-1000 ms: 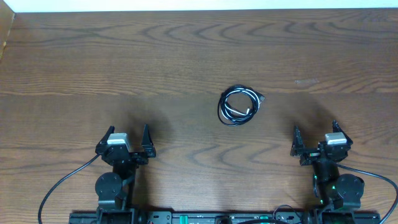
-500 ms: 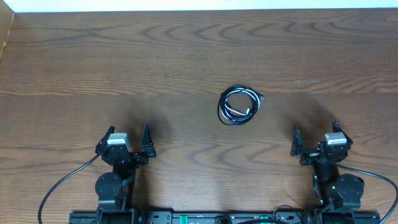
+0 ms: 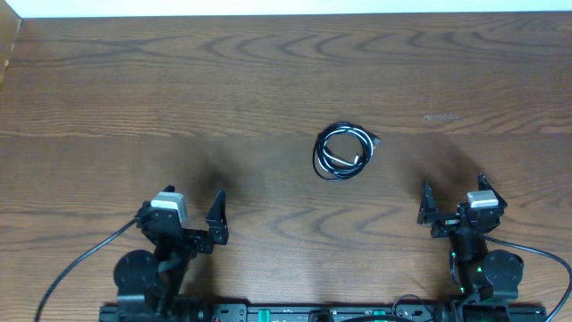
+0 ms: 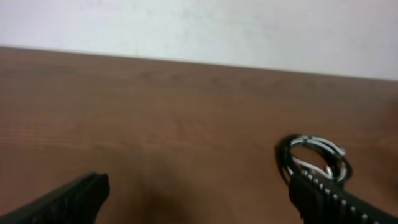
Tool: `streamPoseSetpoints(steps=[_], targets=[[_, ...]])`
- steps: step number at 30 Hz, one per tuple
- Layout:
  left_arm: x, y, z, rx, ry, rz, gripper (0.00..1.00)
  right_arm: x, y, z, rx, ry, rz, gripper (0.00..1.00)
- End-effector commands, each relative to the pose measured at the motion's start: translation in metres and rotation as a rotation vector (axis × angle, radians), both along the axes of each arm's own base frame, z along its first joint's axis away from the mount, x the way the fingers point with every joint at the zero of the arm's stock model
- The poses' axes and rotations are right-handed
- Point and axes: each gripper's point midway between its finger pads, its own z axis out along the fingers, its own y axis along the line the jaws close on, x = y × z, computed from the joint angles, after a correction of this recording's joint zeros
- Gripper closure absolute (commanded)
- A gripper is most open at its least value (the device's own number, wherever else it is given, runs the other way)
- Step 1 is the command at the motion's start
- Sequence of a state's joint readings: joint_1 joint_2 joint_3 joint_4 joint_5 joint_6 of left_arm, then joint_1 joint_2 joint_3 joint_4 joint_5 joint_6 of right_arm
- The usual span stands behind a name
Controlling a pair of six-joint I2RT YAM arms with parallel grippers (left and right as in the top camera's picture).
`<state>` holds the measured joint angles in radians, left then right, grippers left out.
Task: Untangle cables
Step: 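Raise both arms and move grippers toward the cable bundle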
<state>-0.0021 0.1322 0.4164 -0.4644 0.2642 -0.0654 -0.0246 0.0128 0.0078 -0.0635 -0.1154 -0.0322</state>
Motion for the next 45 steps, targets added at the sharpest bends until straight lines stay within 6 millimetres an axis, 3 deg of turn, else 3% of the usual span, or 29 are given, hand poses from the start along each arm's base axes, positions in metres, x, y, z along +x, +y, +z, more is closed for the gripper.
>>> streamPoseSetpoints(steps=[1,10,12,14,17,18,19,22,24,27,30,34,38,45], targets=[[-0.005,-0.007,0.033,-0.032,0.047,-0.034,0.02,0.000,0.001,-0.001,0.016,0.004,0.000,0.01],[0.003,-0.017,0.089,0.016,0.286,-0.114,0.02,0.000,0.001,-0.001,0.016,0.004,0.000,0.01],[0.011,-0.016,0.105,0.027,0.319,-0.116,0.06,0.000,0.001,-0.001,0.016,0.004,0.000,0.01],[0.018,-0.016,0.119,0.035,0.312,-0.119,0.14,0.000,0.001,-0.001,0.016,0.004,0.000,0.01],[0.032,-0.016,0.145,0.046,0.277,-0.122,0.42,0.000,0.001,-0.001,0.016,0.004,0.000,0.01],[0.034,-0.016,0.150,0.046,0.272,-0.122,0.47,0.000,0.001,-0.001,0.016,0.004,0.000,0.01],[0.037,-0.016,0.153,0.046,0.267,-0.122,0.46,0.000,0.001,-0.001,0.016,0.004,0.000,0.01],[0.043,-0.016,0.157,0.058,0.254,-0.127,0.11,0.000,0.002,-0.001,0.026,0.004,0.003,0.01],[0.046,-0.016,0.156,0.070,0.255,-0.132,0.01,0.000,0.002,0.005,0.136,-0.010,-0.001,0.01],[0.047,-0.016,0.156,0.071,0.251,-0.132,0.00,-0.002,0.006,0.011,0.181,-0.001,0.019,0.01],[0.047,-0.016,0.157,0.071,0.249,-0.131,0.00,-0.009,0.015,0.029,0.184,0.006,0.074,0.01],[0.048,-0.016,0.158,0.073,0.244,-0.132,0.02,-0.033,0.015,0.079,0.179,0.005,0.073,0.01],[0.051,-0.016,0.162,0.075,0.221,-0.132,0.02,-0.057,0.016,0.112,0.137,0.026,0.078,0.01],[0.054,-0.015,0.167,0.077,0.199,-0.128,0.02,-0.079,0.029,0.176,0.085,0.020,0.154,0.01]])
